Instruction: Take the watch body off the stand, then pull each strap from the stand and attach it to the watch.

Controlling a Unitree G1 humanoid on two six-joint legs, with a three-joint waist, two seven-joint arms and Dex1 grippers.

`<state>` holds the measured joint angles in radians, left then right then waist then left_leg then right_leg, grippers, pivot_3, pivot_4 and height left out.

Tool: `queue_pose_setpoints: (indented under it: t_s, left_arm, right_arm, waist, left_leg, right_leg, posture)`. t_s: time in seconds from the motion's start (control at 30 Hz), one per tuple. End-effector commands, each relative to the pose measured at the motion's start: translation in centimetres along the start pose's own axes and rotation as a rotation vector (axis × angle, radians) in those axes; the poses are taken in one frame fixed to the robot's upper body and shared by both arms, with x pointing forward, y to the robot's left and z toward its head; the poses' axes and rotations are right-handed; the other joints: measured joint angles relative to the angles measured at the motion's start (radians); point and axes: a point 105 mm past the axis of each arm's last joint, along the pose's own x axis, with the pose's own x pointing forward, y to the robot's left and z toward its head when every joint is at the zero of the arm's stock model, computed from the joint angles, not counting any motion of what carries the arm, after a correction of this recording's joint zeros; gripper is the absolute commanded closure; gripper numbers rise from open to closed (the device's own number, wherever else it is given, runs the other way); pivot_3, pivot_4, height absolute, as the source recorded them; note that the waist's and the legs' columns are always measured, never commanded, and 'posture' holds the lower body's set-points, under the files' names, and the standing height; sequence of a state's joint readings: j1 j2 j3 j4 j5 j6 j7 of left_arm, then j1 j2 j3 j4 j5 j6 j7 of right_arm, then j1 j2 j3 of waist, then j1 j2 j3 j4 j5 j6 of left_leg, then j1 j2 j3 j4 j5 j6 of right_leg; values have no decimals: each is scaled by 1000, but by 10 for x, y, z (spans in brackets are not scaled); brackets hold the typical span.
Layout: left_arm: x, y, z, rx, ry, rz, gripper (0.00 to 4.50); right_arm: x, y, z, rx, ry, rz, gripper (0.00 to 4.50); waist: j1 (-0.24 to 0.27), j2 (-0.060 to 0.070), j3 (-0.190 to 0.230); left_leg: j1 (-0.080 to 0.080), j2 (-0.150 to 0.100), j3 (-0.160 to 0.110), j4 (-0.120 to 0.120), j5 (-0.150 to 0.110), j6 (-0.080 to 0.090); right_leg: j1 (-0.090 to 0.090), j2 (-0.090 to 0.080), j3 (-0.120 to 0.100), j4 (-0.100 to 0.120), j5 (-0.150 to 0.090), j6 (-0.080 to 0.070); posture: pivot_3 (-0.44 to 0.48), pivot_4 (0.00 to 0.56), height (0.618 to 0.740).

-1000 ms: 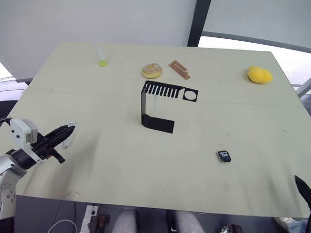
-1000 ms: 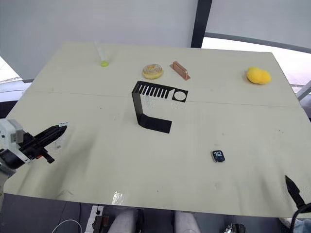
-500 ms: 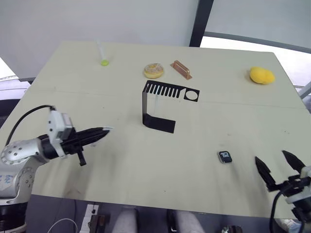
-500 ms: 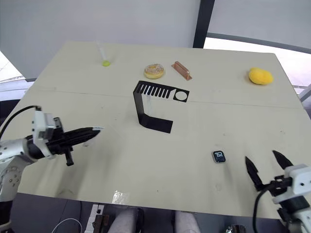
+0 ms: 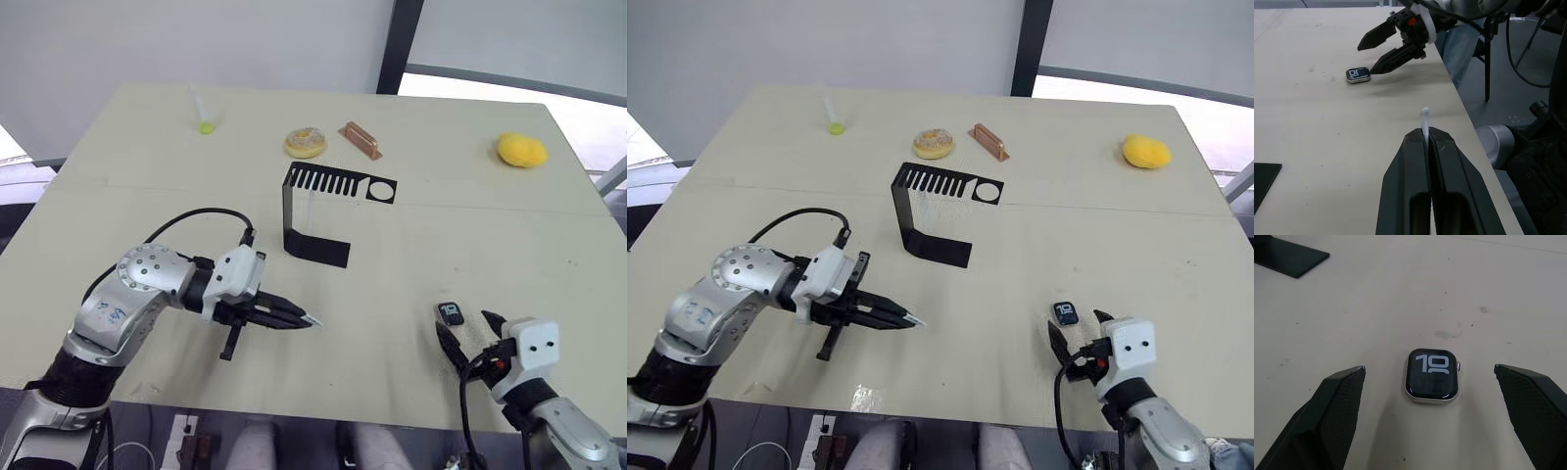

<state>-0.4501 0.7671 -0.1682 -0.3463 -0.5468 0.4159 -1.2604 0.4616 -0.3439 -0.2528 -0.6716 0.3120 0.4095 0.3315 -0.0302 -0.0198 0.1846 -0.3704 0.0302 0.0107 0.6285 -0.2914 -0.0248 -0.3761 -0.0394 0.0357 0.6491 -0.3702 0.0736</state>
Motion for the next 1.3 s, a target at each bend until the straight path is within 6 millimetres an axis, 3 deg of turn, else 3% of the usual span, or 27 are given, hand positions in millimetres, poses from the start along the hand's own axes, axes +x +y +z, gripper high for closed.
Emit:
queue_pose_setpoints:
  t_s: [0.03,0.37,0.97,1.3]
  left_arm:
    - [4,-6,4,38,11,-41,4500]
    - [5,-9,1,31,11,-46,4500]
    - [9,-8,-2,29,5,-21,4500]
    - [11,-11,-6,24,8,-36,4500]
  right_arm:
    - [4,-2,3,-30,12,-30,35]
    - [19,-4,0,-30,35,-26,35]
    - [18,-11,-19,10,92,-99,35]
    - [20,-15,-20,12,84,-106,35]
  waist:
    - [0,0,0]
    - [1,0,0]
    - [0,0,0]
    - [0,-1,0]
  left_leg:
    - [0,0,0,0,0,0]
    - [0,0,0,1,0,0]
    - [1,0,0,3,0,0]
    - [1,0,0,3,0,0]
  right_leg:
    - [0,0,0,0,0,0]
    - [0,0,0,3,0,1]
    - [0,0,0,5,-1,1]
    - [0,0,0,5,-1,1]
  posture:
    - [0,150,740]
    - [0,150,740]
    - [0,150,740]
    - [0,150,740]
